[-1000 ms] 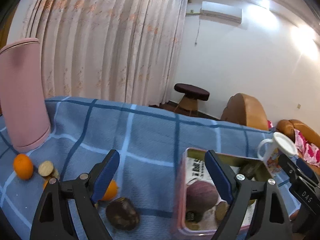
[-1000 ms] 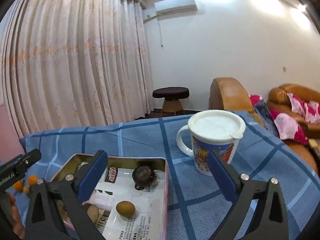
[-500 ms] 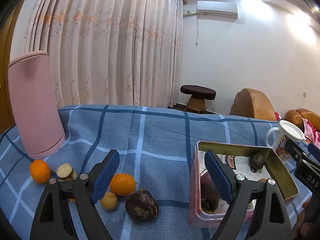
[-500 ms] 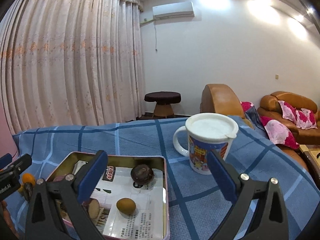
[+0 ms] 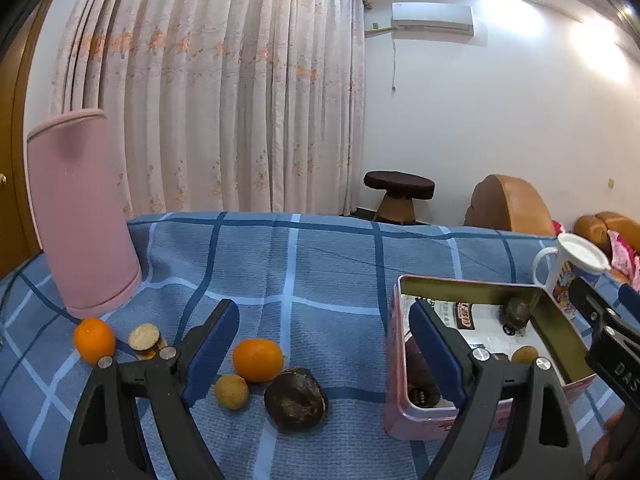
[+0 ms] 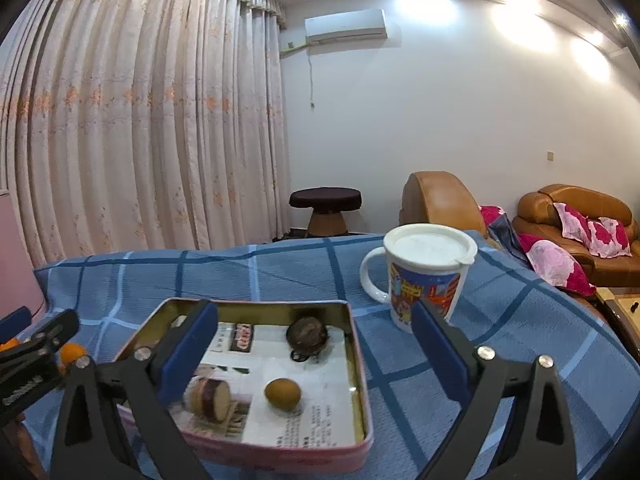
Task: Organize fruits
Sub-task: 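Move both grippers back toward the remaining produce on the table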
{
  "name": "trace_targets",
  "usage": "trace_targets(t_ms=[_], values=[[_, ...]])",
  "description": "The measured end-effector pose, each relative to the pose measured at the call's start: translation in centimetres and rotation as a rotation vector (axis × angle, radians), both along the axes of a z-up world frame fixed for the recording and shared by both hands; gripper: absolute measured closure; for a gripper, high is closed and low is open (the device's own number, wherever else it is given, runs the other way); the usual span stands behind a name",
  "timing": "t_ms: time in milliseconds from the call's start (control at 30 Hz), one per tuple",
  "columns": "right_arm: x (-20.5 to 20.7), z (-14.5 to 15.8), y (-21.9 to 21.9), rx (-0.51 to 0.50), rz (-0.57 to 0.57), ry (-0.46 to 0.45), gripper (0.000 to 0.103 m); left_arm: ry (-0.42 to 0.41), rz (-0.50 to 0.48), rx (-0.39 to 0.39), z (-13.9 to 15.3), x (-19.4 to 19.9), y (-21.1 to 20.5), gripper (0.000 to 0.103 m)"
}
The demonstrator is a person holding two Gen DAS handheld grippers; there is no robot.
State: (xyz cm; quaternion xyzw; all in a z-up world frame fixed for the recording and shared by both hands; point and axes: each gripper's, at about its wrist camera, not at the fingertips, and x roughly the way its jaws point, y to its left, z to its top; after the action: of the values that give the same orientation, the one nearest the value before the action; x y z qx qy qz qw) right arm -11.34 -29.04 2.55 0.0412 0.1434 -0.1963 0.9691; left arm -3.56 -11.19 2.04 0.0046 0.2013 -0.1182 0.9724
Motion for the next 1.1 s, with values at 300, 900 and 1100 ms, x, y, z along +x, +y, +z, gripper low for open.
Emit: trace_targets(t_ms=[300,900,1100], values=[[-0.3,-0.1,1.9,0.012,-0.001,0.012,0.019,-0.023,-0.043,0.001,0.1,-0.6,0.4,0.015],[3.5,-1.1,10.6,0.140,0.229,0.112,0.034,0.053,0.025,0.068,-0.8,4.6,13.8,0.015],[6.2,-2.0,14.0,0.161,0.321,0.196,0.034,0.124,0.108,-0.033,-0.3,6.4,18.6,0.015]])
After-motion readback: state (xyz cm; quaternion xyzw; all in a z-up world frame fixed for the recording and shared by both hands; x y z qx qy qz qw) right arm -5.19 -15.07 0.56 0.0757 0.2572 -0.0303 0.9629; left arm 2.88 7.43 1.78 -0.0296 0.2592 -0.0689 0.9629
